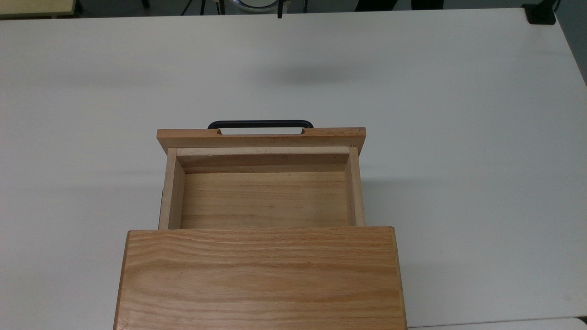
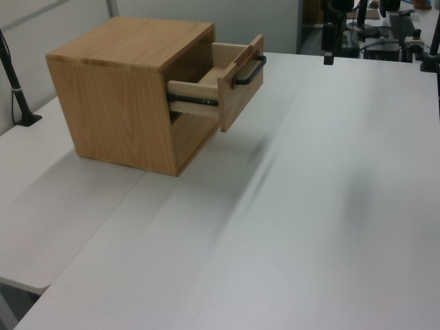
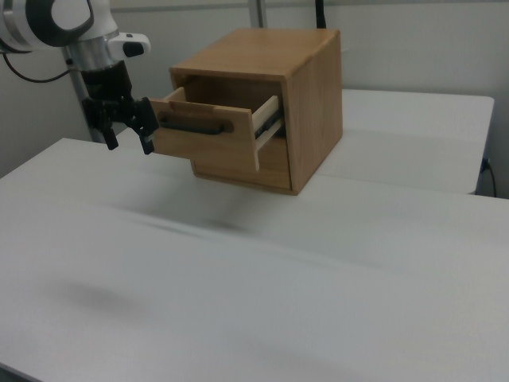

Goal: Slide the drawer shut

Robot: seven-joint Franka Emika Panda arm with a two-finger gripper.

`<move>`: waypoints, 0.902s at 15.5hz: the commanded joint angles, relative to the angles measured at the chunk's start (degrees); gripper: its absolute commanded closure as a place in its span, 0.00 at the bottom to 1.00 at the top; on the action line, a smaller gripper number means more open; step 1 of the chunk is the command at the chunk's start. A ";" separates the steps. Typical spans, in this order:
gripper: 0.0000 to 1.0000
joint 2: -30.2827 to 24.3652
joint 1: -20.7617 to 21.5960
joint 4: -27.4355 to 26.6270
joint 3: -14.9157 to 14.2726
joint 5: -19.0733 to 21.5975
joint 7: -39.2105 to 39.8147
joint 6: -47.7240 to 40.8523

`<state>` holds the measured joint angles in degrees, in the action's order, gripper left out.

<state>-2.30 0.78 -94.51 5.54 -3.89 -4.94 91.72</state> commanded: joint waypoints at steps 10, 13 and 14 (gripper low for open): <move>0.23 0.63 -0.34 0.47 0.79 0.82 -0.77 0.21; 0.49 0.72 -0.34 0.47 0.79 0.91 -0.07 0.39; 0.56 0.81 -0.34 0.47 0.79 0.91 -0.07 0.39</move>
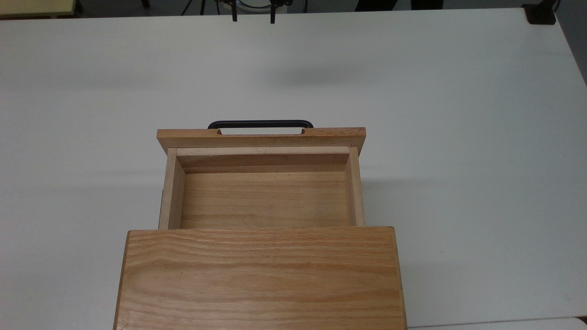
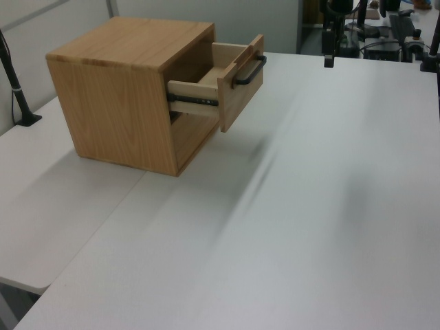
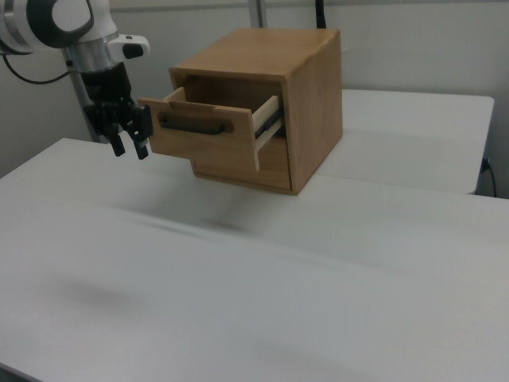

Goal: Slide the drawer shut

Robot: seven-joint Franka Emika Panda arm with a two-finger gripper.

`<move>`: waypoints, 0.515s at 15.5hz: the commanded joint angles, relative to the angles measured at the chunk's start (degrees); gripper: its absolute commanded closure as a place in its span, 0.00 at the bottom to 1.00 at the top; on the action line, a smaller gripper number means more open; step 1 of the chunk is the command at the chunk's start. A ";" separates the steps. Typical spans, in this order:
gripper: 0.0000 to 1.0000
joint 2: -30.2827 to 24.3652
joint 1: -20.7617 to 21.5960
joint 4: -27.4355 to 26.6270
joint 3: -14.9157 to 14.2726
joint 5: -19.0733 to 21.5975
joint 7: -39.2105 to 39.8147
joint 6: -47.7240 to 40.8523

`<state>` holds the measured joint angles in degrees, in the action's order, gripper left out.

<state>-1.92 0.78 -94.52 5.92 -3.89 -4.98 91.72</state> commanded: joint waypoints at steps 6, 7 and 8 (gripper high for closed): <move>1.00 1.65 -0.70 0.65 0.14 2.57 3.90 1.35; 1.00 2.27 -0.69 0.74 0.14 2.57 6.19 1.96; 1.00 2.71 -0.69 0.82 0.14 2.57 7.17 2.93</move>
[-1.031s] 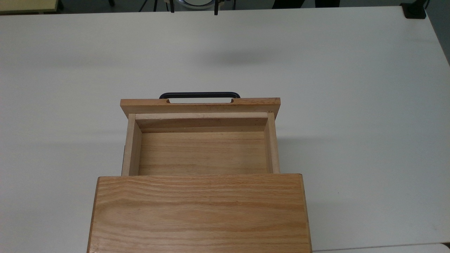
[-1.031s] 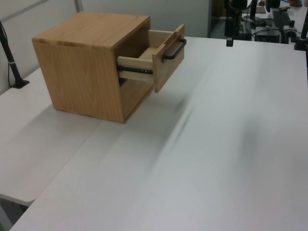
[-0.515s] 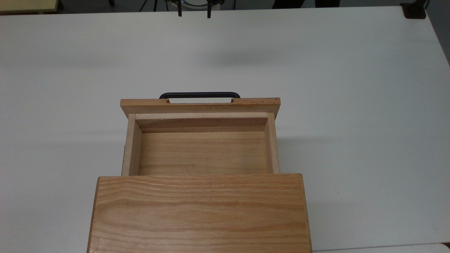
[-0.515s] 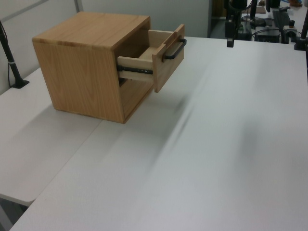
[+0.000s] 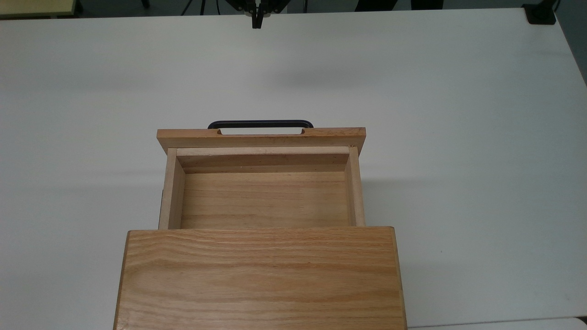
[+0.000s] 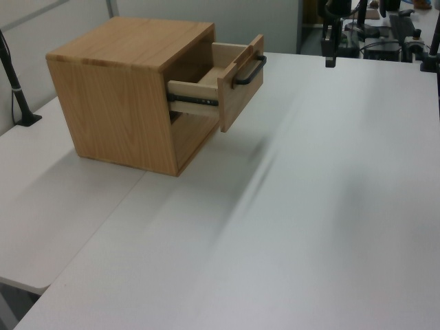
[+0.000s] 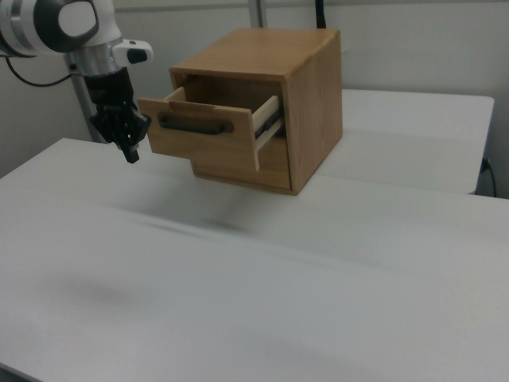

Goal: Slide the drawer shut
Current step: 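Move the gripper down toward the black handle of the open drawer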

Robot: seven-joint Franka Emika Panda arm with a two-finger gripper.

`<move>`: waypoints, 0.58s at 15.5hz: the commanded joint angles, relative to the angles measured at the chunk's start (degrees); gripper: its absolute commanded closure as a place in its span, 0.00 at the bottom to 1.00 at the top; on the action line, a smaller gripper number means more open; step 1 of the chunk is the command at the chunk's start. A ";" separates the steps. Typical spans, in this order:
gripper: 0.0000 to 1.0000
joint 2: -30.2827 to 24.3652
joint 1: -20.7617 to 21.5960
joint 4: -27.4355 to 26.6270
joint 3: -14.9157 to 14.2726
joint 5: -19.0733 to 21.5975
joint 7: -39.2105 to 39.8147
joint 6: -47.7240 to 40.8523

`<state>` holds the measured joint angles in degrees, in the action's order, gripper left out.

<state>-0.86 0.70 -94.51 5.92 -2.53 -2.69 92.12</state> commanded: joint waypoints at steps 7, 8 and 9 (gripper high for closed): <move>1.00 10.78 -0.26 7.67 0.32 1.21 2.96 7.63; 1.00 11.92 -0.26 8.29 0.32 1.21 2.35 9.90; 1.00 12.63 -0.26 8.29 0.32 1.21 1.47 12.80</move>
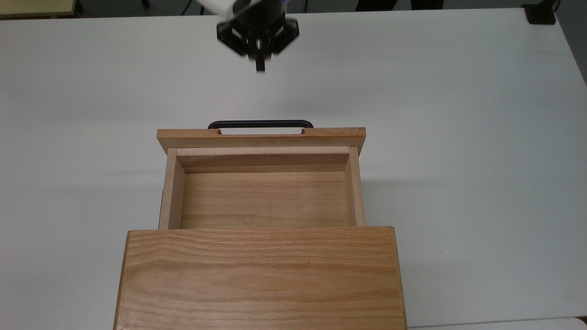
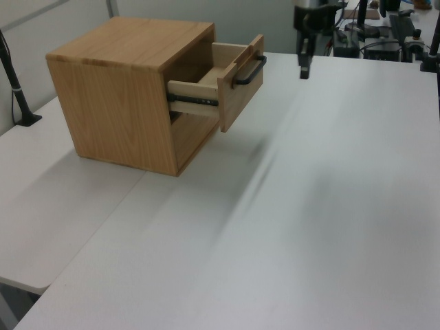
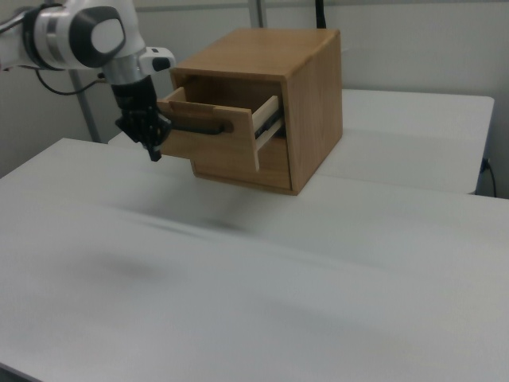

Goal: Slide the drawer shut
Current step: 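Move the gripper down toward the black handle of the open drawer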

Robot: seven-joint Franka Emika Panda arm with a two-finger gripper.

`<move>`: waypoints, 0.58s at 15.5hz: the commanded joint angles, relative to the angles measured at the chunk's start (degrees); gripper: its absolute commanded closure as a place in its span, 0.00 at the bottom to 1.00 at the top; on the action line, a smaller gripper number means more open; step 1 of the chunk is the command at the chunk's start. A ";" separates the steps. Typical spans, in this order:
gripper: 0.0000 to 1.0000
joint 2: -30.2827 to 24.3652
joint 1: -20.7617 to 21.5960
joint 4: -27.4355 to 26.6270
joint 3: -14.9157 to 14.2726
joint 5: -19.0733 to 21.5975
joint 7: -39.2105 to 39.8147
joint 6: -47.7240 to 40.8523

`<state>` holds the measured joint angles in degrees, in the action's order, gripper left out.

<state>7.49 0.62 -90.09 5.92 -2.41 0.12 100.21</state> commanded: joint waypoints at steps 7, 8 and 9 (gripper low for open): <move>1.00 8.76 -0.18 5.62 0.32 0.83 -5.48 19.13; 1.00 9.64 -0.18 6.67 0.23 0.83 -5.92 19.92; 1.00 10.60 -0.27 7.73 0.32 0.83 -6.36 20.80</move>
<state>14.82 0.60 -86.58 5.92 -2.41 -4.13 118.71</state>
